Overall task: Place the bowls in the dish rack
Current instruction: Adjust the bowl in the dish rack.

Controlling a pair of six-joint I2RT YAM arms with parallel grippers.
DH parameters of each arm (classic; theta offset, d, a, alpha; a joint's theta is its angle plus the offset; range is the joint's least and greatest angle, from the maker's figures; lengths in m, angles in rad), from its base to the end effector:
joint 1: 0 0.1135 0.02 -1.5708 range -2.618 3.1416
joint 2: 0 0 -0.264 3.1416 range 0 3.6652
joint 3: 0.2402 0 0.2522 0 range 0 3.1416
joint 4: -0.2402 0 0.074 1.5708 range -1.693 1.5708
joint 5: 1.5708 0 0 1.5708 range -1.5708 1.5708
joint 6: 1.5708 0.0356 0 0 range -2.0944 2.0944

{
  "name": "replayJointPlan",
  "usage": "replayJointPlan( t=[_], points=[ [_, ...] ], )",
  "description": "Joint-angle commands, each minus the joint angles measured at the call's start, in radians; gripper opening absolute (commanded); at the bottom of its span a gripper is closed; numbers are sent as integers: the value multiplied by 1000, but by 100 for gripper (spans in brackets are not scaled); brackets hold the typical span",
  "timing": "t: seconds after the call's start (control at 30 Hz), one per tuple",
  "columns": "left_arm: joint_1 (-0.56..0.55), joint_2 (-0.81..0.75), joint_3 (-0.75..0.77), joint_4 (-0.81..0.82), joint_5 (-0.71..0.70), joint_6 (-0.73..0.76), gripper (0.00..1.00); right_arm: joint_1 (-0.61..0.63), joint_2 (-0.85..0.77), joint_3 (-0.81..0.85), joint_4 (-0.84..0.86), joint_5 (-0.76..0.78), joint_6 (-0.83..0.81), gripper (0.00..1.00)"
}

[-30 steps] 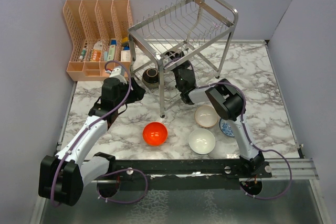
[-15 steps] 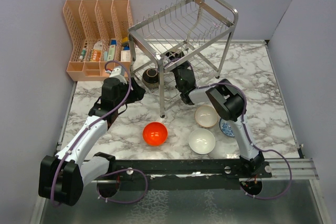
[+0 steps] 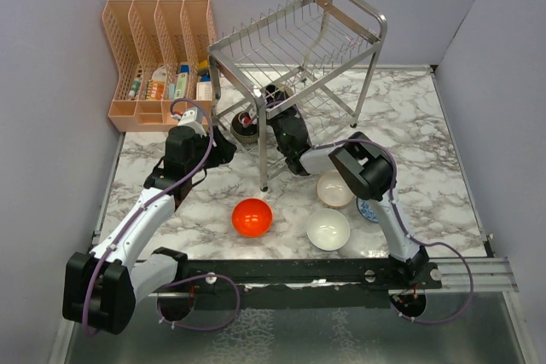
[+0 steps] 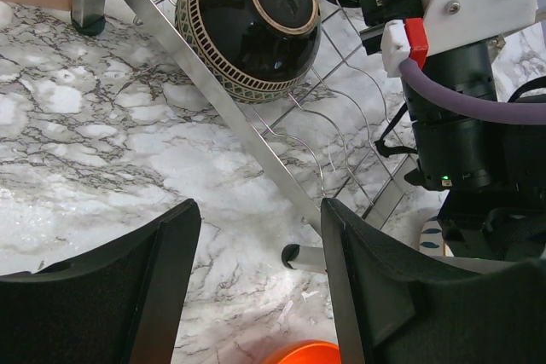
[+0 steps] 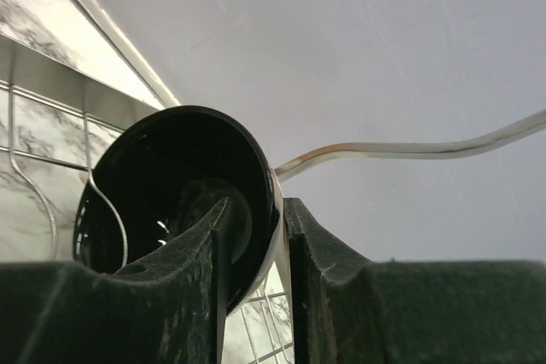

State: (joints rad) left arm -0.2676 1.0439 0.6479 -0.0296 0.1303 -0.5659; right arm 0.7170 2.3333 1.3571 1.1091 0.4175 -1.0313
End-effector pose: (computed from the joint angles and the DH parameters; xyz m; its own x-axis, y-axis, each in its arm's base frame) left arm 0.2263 -0.0668 0.2574 -0.5379 -0.4038 -0.7400 0.1042 0.8393 -0.5336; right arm 0.3825 0.3143 0.1492 0.3068 -0.7730 -0.5553 -0.0672 0.5643 -0.8228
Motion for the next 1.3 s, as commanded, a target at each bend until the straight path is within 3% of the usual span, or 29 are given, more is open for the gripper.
replayJointPlan(
  t=[0.0, 0.1, 0.23, 0.3, 0.87, 1.1, 1.27],
  points=[
    [4, -1, 18, 32, 3, 9, 61, 6, -41, 32, -53, -2, 40, 32],
    [6, -2, 19, 32, 3, 8, 61, 11, -46, 30, -45, 18, 45, 38],
    [5, -1, 16, 36, 3, 7, 61, 16, -54, 19, 1, 46, 42, 58],
    [4, 1, 18, 35, 5, 8, 61, 16, -62, 19, 5, 63, 52, 63],
    [7, 27, 41, 24, 14, 11, 64, 16, -194, -93, -86, 170, 232, 72],
    [11, 38, 51, 29, 34, 1, 66, 16, -318, -201, -194, 178, 373, 72],
    [12, 42, 59, 38, 46, -8, 67, 16, -394, -233, -366, 117, 494, 72]
  ],
)
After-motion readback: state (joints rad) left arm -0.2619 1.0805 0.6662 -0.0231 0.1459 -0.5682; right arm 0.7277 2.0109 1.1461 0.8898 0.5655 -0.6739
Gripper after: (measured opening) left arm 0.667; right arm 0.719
